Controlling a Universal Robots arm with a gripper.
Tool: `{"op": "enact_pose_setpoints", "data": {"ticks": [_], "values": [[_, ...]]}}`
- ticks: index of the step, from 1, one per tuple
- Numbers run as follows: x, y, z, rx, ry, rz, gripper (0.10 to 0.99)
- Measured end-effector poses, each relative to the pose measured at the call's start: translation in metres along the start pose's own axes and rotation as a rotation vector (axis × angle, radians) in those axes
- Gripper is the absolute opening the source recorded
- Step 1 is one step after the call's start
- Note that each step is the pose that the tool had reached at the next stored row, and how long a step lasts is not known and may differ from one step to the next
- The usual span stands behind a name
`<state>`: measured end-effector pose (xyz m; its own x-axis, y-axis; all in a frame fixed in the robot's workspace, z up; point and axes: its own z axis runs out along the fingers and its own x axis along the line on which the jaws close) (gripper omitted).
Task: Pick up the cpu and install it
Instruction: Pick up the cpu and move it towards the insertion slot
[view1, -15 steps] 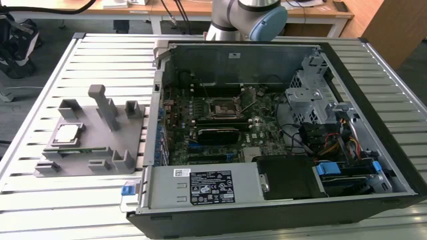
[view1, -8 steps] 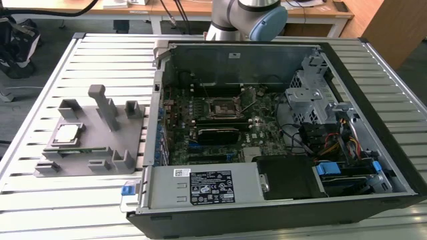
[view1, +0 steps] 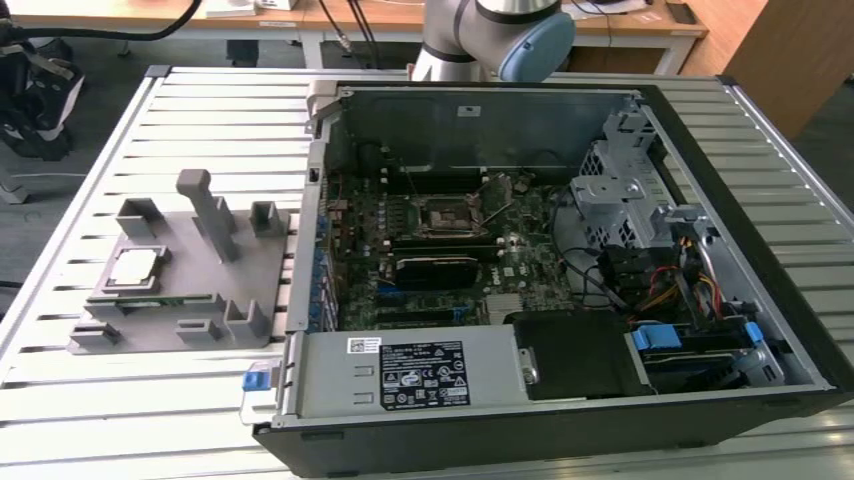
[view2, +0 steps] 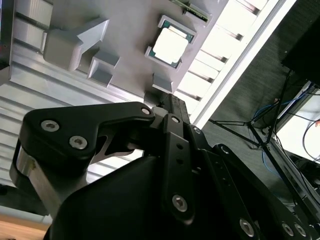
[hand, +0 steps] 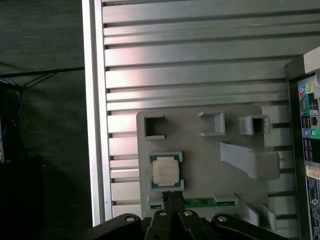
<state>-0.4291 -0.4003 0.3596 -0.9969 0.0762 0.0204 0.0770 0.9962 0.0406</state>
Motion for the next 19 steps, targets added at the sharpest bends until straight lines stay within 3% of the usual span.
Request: {"op": "enact_pose_setpoints", "data": {"ticks": [8,13,16,17,19], "values": [[-0.0003,-0.0028,0.0046,0.001,0.0009,-0.021,0.114],[-0.0003,-0.0033,0.0062,0.001,0.0028,-0.071,0.349],[-0.0004,-0.0035,0.0076,0.002,0.0038,-0.096,0.408],[-0.0003,-0.0036,0.0085,0.002,0.0039,-0.101,0.471],[-0.0003,-0.0037,0.0100,0.002,0.0043,-0.107,0.471]]}}
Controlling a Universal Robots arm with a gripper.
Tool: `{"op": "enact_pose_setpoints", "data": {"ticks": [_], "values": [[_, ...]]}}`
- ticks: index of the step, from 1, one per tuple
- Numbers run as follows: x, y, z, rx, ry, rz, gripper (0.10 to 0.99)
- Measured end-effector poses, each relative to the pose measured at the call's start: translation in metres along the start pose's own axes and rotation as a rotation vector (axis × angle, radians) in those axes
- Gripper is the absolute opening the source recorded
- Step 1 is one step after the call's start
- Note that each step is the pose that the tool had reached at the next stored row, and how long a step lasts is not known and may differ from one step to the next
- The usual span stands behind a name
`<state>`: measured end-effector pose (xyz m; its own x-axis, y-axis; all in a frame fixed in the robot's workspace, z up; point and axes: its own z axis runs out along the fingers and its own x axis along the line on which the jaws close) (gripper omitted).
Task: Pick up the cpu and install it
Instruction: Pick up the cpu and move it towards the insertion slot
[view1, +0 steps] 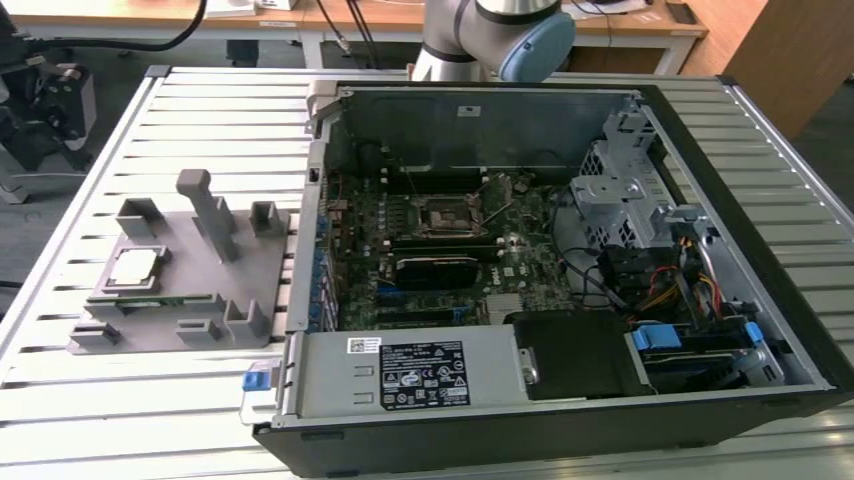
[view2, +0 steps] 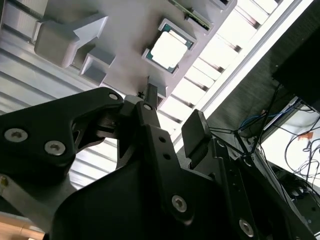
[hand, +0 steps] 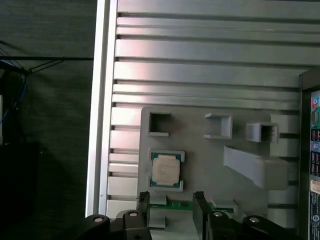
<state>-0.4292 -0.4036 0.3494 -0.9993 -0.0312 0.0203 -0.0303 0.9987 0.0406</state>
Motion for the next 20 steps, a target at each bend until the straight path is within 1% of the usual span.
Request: {"op": "enact_pose_setpoints", "data": {"ticks": [20], "values": [[-0.0002,-0.0004,0.0113,0.000,0.0045,-0.003,0.471]]}}
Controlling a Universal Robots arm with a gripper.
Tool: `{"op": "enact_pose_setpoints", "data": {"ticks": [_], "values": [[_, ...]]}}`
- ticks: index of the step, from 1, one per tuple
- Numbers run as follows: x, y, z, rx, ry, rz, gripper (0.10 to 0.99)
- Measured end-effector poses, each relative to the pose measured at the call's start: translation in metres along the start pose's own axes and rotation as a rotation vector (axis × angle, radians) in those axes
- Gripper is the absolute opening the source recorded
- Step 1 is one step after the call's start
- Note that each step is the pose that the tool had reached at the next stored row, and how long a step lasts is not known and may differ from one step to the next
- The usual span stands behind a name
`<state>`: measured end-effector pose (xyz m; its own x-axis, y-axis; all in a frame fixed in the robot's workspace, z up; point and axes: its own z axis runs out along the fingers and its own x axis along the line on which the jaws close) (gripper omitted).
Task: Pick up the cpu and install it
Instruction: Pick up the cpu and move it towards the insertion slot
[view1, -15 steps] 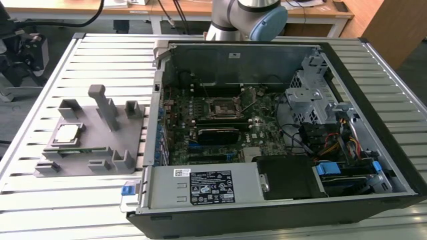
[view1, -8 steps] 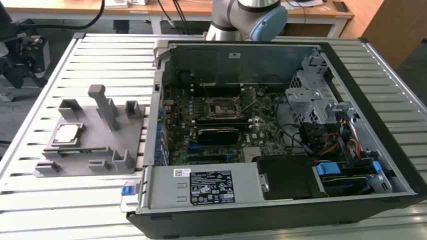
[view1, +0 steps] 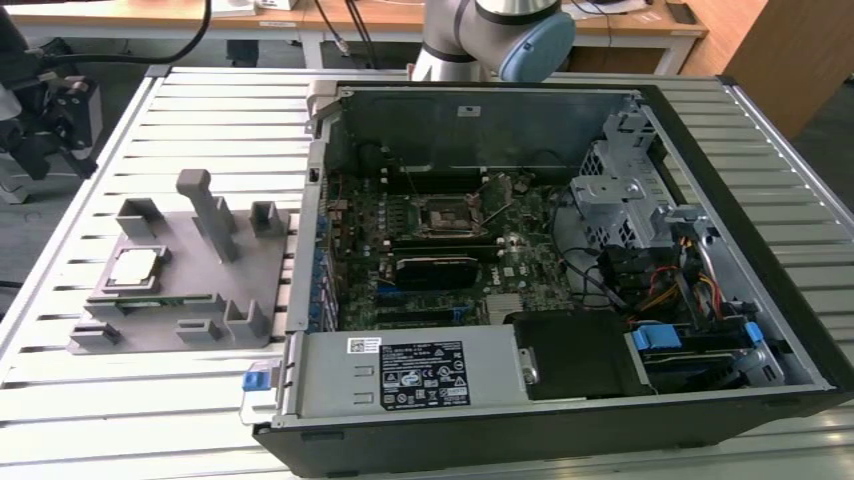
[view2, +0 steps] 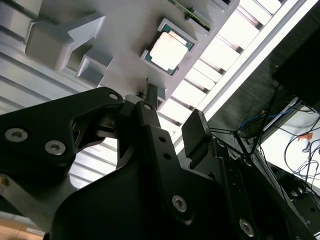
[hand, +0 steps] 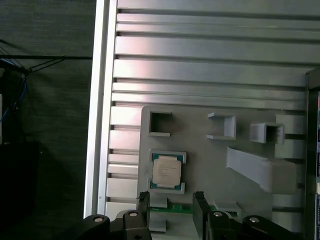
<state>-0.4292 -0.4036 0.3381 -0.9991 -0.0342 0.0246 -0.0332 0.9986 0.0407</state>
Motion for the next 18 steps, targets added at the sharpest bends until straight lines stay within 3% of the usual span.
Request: {"op": "enact_pose_setpoints", "data": {"ticks": [18], "values": [[-0.0002,-0.0003,0.0088,0.000,0.0014,0.000,0.471]]}}
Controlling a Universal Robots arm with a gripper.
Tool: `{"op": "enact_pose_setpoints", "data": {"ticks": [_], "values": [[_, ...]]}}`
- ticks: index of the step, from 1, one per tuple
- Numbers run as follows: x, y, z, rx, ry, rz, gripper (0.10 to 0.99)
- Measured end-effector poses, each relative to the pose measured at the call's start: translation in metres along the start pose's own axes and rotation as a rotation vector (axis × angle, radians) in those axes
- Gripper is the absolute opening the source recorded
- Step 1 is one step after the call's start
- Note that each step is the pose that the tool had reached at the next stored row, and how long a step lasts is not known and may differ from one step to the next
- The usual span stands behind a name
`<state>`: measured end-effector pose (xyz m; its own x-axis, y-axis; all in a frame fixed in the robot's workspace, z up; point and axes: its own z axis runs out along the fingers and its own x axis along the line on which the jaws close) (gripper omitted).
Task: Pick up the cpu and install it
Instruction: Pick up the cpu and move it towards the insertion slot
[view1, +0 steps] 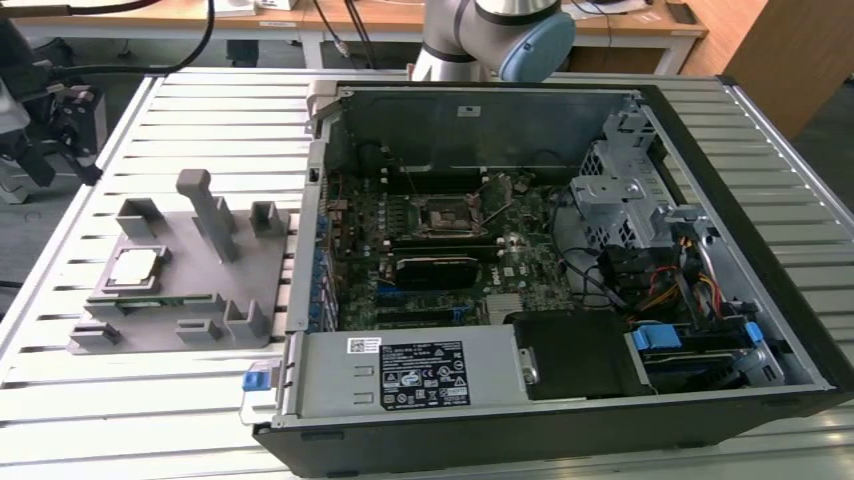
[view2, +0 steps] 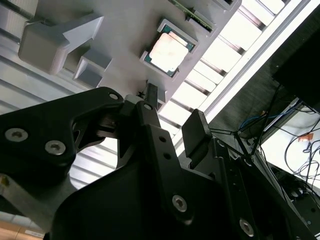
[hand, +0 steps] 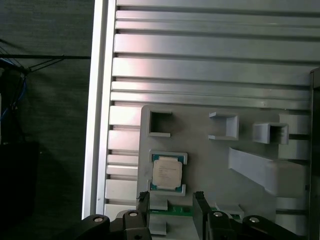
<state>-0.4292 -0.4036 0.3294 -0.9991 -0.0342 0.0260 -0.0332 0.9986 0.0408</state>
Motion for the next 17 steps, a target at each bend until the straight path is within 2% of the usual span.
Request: {"op": "enact_pose_setpoints", "data": {"ticks": [17], "values": [[-0.0002,-0.0003,0.0077,0.000,0.0021,0.000,0.471]]}}
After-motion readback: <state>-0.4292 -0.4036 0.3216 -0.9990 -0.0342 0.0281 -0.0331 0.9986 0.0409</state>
